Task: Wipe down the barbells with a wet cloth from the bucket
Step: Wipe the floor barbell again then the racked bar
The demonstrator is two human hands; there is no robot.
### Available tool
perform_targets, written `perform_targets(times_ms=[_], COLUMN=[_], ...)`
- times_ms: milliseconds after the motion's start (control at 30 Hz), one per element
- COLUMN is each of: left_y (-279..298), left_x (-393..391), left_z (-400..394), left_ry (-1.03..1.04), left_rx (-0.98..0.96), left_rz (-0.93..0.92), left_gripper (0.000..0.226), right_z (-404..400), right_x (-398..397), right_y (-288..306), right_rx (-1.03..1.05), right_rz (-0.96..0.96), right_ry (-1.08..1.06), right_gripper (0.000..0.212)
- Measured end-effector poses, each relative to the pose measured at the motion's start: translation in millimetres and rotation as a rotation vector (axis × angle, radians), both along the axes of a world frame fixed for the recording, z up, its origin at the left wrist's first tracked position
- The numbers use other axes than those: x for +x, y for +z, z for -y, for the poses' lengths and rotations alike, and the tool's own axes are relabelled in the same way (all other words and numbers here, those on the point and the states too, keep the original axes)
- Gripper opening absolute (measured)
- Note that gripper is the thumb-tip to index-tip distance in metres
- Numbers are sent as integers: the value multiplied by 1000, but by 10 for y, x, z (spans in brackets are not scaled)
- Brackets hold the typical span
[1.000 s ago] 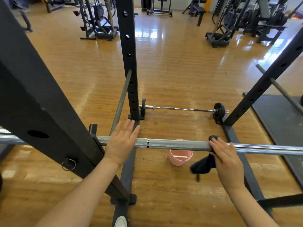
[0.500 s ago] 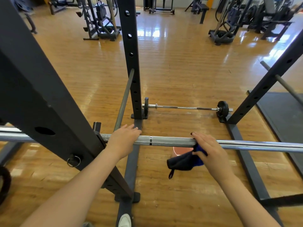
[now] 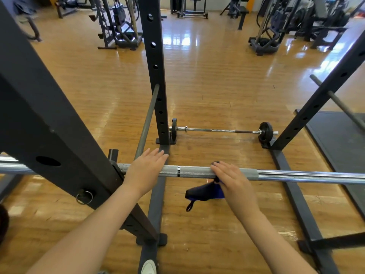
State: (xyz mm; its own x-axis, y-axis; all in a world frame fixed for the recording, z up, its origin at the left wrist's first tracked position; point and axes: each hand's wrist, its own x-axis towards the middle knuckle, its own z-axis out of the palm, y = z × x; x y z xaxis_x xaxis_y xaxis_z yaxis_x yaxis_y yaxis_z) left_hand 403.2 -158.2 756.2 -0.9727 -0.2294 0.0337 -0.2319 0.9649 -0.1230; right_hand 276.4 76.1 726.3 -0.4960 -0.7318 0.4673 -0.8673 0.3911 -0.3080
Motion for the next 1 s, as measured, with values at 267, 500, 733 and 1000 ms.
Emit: perform_targets(times_ms=[267,500,733,1000], left_y=[-23,98,63,7], left_x=[-16,-116,-100,-75], left_z=[-20,28,56,62], left_ry=[9,23,9,8], left_rx=[-44,107,85,60], left_rz=[-32,205,180,124], left_gripper=[67,67,70,71], right_z=[-51,301,-210,484], right_x=[35,124,-74,216], right_y=[-35,97,1,44], right_rx=[-174,3,-75,6], right_rz=[-56,-24,-51,-67], right_ry=[-209,41,-102,80], right_gripper=[29,58,40,51])
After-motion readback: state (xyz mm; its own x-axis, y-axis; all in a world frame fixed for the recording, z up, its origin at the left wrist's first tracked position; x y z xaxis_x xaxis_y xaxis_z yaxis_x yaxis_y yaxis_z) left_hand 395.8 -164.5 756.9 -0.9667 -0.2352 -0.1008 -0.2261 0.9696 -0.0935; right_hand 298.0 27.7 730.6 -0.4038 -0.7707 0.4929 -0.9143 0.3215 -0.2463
